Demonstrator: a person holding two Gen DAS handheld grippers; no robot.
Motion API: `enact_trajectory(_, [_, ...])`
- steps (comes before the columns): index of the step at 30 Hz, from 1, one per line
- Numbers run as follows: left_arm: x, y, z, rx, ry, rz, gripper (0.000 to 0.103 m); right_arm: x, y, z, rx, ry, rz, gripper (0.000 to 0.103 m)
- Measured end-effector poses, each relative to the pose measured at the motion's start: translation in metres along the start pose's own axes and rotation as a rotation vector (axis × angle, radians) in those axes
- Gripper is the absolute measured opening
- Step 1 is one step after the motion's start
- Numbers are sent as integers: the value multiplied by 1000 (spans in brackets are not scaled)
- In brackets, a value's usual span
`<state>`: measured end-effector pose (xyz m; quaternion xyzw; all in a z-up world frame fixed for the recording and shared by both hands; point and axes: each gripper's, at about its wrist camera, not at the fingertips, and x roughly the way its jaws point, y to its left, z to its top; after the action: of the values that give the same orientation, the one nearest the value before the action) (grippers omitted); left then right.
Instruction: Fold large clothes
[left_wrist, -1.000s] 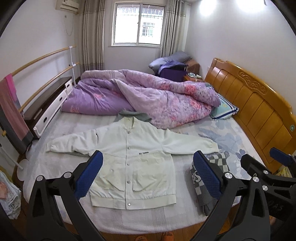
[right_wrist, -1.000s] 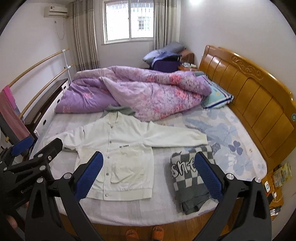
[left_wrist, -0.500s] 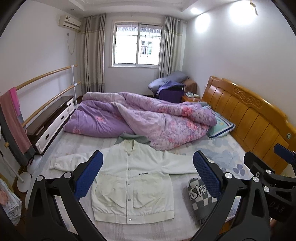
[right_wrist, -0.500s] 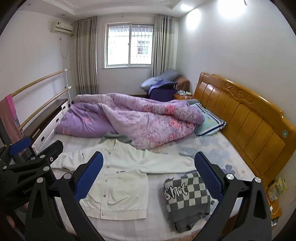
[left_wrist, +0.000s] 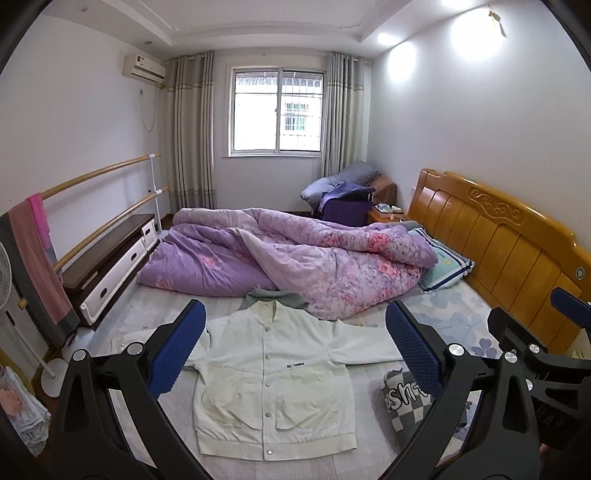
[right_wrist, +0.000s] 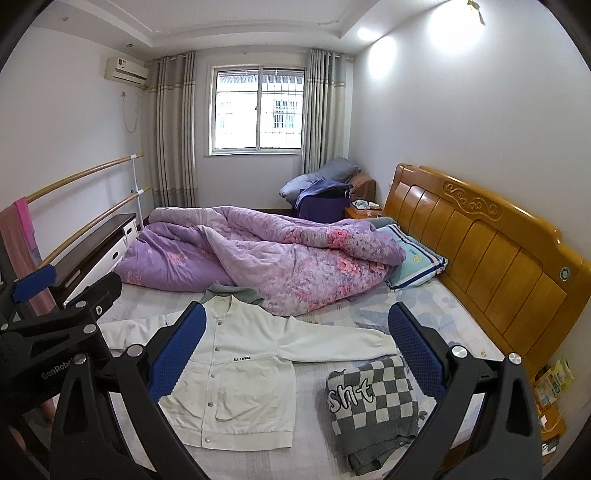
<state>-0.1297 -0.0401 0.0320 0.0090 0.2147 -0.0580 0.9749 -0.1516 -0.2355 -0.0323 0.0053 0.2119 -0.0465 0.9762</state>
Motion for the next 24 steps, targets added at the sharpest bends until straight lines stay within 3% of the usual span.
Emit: enact_trajectory(24, [6, -3, -1, 5, 26, -3, 98, 4, -1, -5, 21, 14, -17, 95])
